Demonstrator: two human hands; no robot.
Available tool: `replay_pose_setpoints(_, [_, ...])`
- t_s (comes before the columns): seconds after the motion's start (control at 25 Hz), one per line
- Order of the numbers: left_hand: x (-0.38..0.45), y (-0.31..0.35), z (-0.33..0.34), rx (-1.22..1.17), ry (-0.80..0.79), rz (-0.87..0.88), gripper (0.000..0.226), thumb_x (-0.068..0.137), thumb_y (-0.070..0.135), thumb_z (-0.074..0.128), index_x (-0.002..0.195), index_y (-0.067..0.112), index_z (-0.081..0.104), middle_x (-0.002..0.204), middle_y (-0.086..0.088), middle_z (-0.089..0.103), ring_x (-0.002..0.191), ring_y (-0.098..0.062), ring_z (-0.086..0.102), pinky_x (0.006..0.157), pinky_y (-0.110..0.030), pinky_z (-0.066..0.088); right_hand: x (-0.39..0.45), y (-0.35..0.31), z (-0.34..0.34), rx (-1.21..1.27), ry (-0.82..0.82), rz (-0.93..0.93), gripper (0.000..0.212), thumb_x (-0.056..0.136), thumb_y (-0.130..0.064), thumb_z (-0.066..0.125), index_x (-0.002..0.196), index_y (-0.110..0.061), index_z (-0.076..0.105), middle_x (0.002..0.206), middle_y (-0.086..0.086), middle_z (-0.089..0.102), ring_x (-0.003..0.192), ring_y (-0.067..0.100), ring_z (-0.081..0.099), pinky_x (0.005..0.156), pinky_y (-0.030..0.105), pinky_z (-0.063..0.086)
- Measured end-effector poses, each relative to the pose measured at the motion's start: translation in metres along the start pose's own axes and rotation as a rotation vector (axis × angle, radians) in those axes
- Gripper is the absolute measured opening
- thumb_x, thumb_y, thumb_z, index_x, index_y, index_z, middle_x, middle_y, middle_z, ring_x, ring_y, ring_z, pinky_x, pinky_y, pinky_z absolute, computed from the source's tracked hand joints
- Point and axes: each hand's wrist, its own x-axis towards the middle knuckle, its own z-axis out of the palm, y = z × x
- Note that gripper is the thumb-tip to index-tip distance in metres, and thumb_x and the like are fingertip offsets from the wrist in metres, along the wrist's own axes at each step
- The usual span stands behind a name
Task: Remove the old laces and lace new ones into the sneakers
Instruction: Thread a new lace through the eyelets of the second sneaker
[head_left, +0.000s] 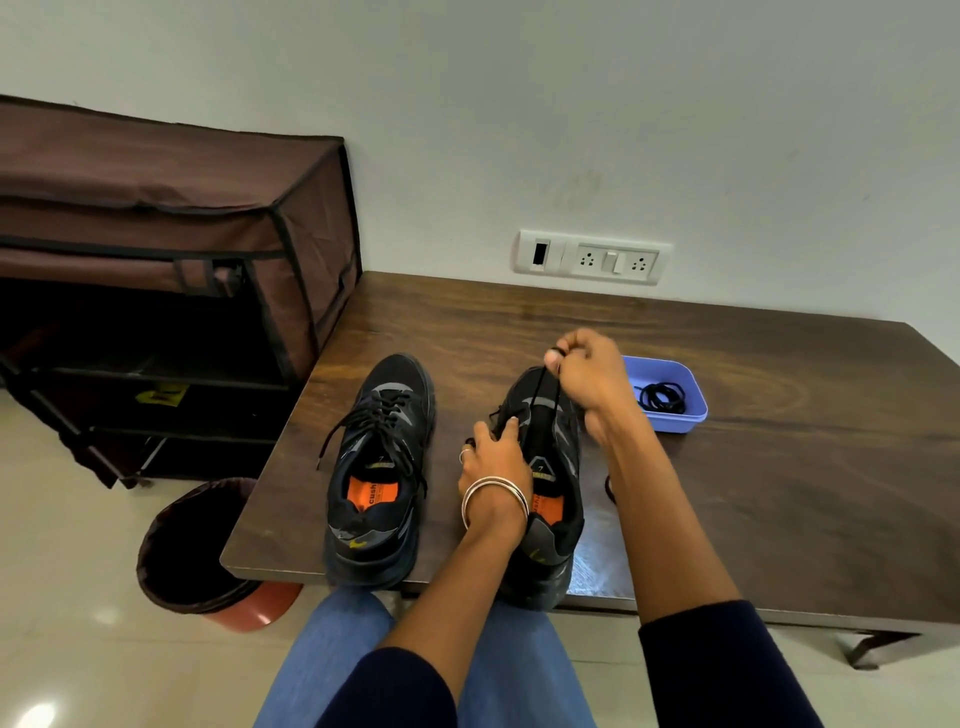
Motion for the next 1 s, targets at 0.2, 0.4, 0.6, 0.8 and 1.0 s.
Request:
replay_pose_setpoints(0.2, [0.000, -0.004, 0.002, 0.021, -0.048, 0.005, 0.058, 0.096, 0.009, 0.039, 0.148, 0.033, 0.027, 0.145, -0.007, 0.026, 0.123, -0.032, 0.040, 0.092, -0.040, 0.046, -0.019, -0.075, -0.026, 0.162, 0.102, -0.264, 0.018, 0.079, -0.015, 0.057, 0.067, -0.027, 0.052, 0.070, -0.010, 0.049, 0.074, 0.015, 0.043, 0.078, 0.035, 0.039])
replay_pose_setpoints(0.4, [-0.002, 0.001, -0.006, 0.033, -0.077, -0.022, 0.062, 0.096, 0.007, 0.038, 0.150, 0.034, 0.022, 0.152, -0.007, 0.020, 0.129, -0.031, 0.036, 0.098, -0.040, 0.045, -0.050, -0.166, -0.053, 0.238, 0.275, -0.595, 0.031, 0.082, -0.002, 0.057, 0.070, -0.029, 0.046, 0.084, 0.003, 0.047, 0.073, 0.011, 0.045, 0.066, 0.024, 0.038])
replay_pose_setpoints(0.6, [-0.003, 0.002, -0.010, -0.033, -0.043, -0.011, 0.052, 0.100, 0.025, 0.040, 0.150, 0.030, 0.025, 0.150, -0.009, 0.024, 0.128, -0.030, 0.039, 0.097, -0.038, 0.045, -0.070, -0.200, -0.067, 0.180, 0.434, -0.779, 0.023, 0.083, -0.003, 0.063, 0.079, -0.023, 0.053, 0.074, 0.003, 0.053, 0.068, 0.007, 0.049, 0.065, 0.016, 0.041])
replay_pose_setpoints(0.8, [0.004, -0.003, -0.012, -0.356, 0.066, 0.151, 0.072, 0.089, 0.058, 0.049, 0.149, 0.024, 0.028, 0.132, -0.006, 0.040, 0.123, -0.030, 0.038, 0.100, -0.041, 0.037, -0.062, -0.171, -0.069, 0.178, 0.368, -0.614, 0.010, 0.083, -0.007, 0.070, 0.083, -0.014, 0.063, 0.059, -0.006, 0.055, 0.054, 0.002, 0.050, 0.059, 0.021, 0.043])
replay_pose_setpoints(1.0, [0.042, 0.035, -0.049, -0.497, 0.029, 0.437, 0.044, 0.095, 0.033, 0.055, 0.138, 0.027, 0.050, 0.113, -0.002, 0.052, 0.101, -0.015, 0.048, 0.096, -0.028, 0.041, -0.062, -0.174, -0.066, 0.245, 0.237, -0.684, 0.010, 0.080, -0.004, 0.073, 0.083, -0.010, 0.066, 0.068, 0.007, 0.066, 0.058, 0.015, 0.062, 0.059, 0.035, 0.058])
